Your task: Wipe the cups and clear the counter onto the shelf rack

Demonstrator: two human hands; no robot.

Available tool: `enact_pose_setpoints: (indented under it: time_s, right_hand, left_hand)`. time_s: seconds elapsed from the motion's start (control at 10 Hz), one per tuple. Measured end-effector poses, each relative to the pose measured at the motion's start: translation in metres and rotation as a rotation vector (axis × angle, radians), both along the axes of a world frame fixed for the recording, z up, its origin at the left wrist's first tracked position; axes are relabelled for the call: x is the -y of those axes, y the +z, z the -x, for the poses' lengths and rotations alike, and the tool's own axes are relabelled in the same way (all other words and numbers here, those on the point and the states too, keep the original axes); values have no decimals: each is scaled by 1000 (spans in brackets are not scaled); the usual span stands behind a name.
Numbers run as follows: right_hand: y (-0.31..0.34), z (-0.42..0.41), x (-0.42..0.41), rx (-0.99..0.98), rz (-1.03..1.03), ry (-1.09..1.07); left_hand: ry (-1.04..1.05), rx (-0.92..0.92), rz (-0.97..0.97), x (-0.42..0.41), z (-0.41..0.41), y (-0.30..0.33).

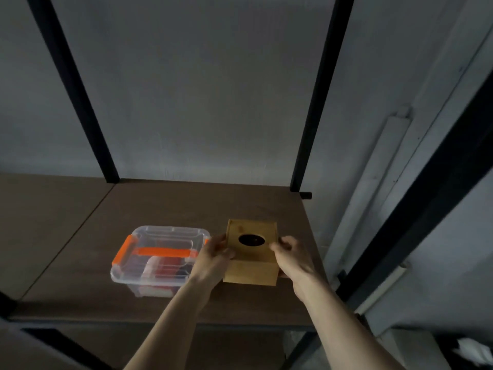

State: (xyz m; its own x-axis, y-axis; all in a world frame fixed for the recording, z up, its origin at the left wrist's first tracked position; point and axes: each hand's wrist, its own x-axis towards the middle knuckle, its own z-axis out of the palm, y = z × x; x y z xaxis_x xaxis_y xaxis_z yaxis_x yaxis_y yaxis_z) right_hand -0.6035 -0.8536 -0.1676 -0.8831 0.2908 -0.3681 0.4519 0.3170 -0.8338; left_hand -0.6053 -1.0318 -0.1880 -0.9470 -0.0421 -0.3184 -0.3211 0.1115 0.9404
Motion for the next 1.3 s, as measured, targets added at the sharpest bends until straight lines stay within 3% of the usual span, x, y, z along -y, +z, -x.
enact_pose_setpoints:
  time_s: [0.3,0.7,1.1,1.3]
  right_hand:
    - [-56,24,-1,66,-24,34]
    - [-103,26,-8,144,-12,105]
    - [-117,15,-7,162,57,165]
    - [-112,2,-5,144,-122,162]
  left_hand:
    - [-25,71,118,-8,27,-67]
    - [-52,125,108,-18,27,-117]
    - [-95,57,163,-16,22,-130]
    - [-59,16,327,-15,11,-121]
